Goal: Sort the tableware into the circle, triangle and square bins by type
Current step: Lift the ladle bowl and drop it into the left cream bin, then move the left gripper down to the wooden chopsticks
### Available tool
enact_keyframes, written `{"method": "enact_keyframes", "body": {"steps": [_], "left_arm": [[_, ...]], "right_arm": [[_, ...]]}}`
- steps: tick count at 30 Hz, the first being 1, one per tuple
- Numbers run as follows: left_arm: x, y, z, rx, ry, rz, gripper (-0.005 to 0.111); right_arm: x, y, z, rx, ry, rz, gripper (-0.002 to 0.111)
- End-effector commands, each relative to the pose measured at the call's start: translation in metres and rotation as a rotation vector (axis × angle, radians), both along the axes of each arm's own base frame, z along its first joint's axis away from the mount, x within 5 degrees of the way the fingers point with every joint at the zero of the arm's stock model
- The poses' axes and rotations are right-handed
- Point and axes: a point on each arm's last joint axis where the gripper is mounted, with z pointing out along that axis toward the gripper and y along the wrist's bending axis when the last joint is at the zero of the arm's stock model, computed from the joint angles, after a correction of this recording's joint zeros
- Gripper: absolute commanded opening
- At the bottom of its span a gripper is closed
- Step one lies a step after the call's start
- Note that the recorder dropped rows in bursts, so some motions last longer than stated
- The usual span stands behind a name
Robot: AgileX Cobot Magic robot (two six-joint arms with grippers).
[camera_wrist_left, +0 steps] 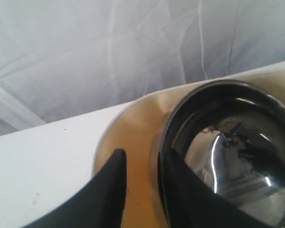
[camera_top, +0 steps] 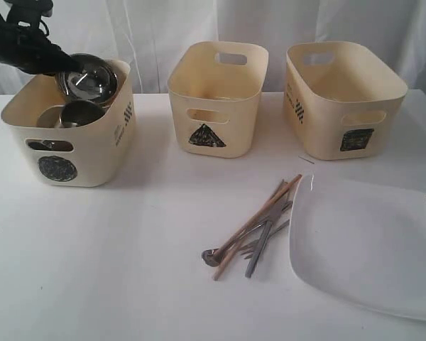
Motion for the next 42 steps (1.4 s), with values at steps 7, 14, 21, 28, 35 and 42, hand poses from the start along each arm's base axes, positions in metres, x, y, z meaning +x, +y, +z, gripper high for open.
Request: {"method": "enact_keyframes", "body": {"steps": [7, 14, 21, 28, 35, 42], "left_arm": [[-0.018, -0.007, 0.034, -0.076, 0.025, 0.020, 0.041], [-0.060, -0.032, 0.075, -0.004, 0.144, -0.092, 0.041], [-0.109, -0.092, 0.102, 0.049, 0.233, -0.306, 0.041], [-0.143, -0.167, 0.090, 0.080, 0.304, -0.502, 0.041], [-0.156, -0.218, 0.049, 0.122, 0.410, -0.603, 0.041], [-0.162, -0.243, 0.005, 0.134, 0.572, -0.647, 0.041]], "right_arm": [[0.000, 0.000, 0.000, 0.002, -0.011, -0.006, 0.000], [0.000, 0.000, 0.000, 0.002, -0.011, -0.006, 0.000], [0.000, 0.000, 0.000, 0.002, -0.011, -0.006, 0.000], [0.000, 0.000, 0.000, 0.002, -0.011, -0.006, 0.000], [0.000, 0.000, 0.000, 0.002, -0.011, -0.006, 0.000], [0.000, 0.000, 0.000, 0.002, -0.011, -0.006, 0.000]]}}
